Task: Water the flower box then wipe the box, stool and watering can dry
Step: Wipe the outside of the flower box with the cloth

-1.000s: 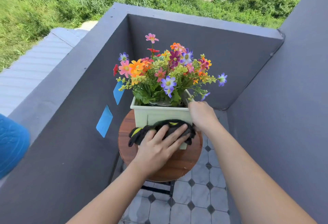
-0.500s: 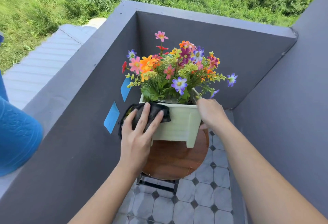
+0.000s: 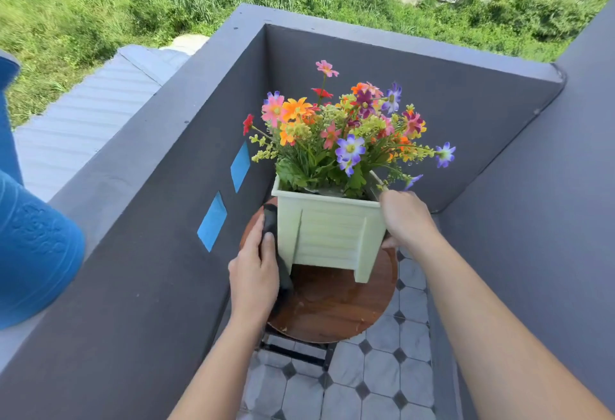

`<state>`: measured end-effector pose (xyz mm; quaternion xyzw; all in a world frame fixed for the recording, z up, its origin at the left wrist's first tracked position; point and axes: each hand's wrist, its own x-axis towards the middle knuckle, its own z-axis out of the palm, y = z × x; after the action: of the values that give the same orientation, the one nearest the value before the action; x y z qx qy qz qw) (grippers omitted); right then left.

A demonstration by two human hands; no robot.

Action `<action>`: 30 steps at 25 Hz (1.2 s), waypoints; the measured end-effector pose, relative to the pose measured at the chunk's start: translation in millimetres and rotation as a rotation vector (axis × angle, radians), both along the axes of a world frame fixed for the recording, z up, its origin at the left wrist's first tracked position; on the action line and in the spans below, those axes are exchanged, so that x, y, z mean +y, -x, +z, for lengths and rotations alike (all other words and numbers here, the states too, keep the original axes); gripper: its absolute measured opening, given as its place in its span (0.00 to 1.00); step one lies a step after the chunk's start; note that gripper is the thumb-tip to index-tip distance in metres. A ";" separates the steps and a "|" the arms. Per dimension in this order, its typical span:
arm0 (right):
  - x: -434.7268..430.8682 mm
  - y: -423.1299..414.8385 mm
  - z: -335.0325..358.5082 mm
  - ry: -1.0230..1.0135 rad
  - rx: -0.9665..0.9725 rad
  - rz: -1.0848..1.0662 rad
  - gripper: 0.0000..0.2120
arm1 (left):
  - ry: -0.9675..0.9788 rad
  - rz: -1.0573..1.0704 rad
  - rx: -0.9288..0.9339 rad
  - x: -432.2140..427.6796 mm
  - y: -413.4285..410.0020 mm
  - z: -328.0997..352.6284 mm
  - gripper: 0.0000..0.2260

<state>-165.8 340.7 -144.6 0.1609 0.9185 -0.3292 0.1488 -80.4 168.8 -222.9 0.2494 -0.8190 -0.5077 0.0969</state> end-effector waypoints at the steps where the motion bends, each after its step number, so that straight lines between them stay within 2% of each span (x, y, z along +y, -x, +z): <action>1: 0.3 -0.8 -0.5 -0.024 -0.007 0.018 0.13 | 0.016 -0.031 -0.038 -5.5 7.6 7.7 0.18; 4: 0.3 0.0 -1.6 -0.102 -0.023 0.085 0.13 | 0.034 -0.035 -0.051 -14.5 31.0 32.6 0.17; 6: 1.3 1.0 -2.0 -0.072 -0.032 0.079 0.12 | -0.176 -0.033 -0.112 -20.4 47.1 45.5 0.17; 8: 0.3 -0.3 -2.4 -0.026 -0.033 0.032 0.10 | -0.388 -0.102 -0.185 -26.2 56.7 54.2 0.23; 9: 0.7 -1.3 -2.4 -0.010 -0.031 0.007 0.09 | -0.461 -0.135 -0.222 -27.6 58.1 55.4 0.21; 11: 0.4 -4.5 -0.6 0.008 -0.006 -0.059 0.10 | -0.522 -0.173 -0.224 -27.5 58.0 58.2 0.08; 12: -0.5 -8.4 0.6 0.040 0.015 -0.111 0.12 | -0.528 -0.159 -0.226 -25.5 56.7 61.4 0.04; 15: -13.5 -29.6 0.1 0.278 0.149 -0.342 0.27 | -0.550 -0.081 -0.198 -17.7 51.3 66.7 0.08; 18: -36.8 -53.4 -3.0 0.546 0.162 -0.550 0.43 | -0.507 0.018 -0.169 -2.8 46.7 67.8 0.06; 21: -47.9 -46.7 -5.9 0.631 0.016 -0.600 0.51 | -0.361 0.053 -0.104 15.7 35.9 73.4 0.17; 25: -46.6 -36.2 -9.0 0.639 0.069 -0.541 0.50 | -0.228 0.066 -0.085 47.0 14.2 85.6 0.21; 28: -32.4 -26.0 -5.3 0.573 0.035 -0.544 0.42 | -0.266 0.048 0.062 64.1 6.6 78.5 0.21; 30: -19.6 -21.0 -1.0 0.644 -0.053 -0.549 0.38 | -0.177 -0.009 0.172 69.2 3.8 70.4 0.20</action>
<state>-144.8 321.0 -145.6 0.3534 0.6876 -0.6225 0.1216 -84.2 238.0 -152.4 0.2090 -0.7606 -0.5979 0.1422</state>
